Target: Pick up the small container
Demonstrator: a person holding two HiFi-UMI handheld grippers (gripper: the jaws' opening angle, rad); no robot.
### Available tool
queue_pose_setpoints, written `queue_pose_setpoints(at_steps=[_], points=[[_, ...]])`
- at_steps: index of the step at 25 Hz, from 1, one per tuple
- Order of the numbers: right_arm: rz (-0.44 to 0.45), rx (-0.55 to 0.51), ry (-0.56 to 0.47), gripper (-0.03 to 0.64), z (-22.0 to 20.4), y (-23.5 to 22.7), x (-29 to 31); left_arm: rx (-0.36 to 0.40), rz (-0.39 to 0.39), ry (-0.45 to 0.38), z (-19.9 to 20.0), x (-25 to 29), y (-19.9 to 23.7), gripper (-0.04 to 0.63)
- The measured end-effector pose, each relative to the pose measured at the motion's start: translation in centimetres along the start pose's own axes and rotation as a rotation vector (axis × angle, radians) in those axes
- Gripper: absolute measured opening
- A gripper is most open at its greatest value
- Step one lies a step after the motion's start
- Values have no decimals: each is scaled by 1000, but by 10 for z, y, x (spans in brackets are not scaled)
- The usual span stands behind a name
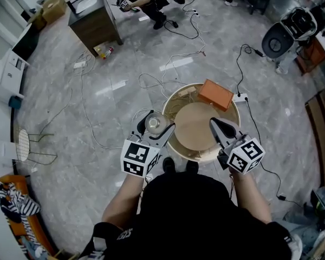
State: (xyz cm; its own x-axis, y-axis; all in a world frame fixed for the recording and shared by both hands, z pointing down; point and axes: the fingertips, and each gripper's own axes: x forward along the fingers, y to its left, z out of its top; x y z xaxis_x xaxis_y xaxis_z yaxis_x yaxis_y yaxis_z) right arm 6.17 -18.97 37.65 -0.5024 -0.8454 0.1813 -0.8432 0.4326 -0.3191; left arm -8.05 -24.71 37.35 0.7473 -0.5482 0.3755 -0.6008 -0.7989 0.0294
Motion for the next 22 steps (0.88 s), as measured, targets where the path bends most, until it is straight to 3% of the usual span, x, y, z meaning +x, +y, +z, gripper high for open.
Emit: queue_pose_setpoints(at_steps=[4, 15, 22], points=[[-14, -12, -41, 14, 18, 15, 17, 38, 2, -4, 5, -5, 25, 344], [-75, -116, -91, 12, 42, 44, 51, -5, -35, -93, 23, -22, 78, 344], [-78, -97, -102, 11, 49, 29, 44, 36, -55, -87, 33, -3, 67, 344]])
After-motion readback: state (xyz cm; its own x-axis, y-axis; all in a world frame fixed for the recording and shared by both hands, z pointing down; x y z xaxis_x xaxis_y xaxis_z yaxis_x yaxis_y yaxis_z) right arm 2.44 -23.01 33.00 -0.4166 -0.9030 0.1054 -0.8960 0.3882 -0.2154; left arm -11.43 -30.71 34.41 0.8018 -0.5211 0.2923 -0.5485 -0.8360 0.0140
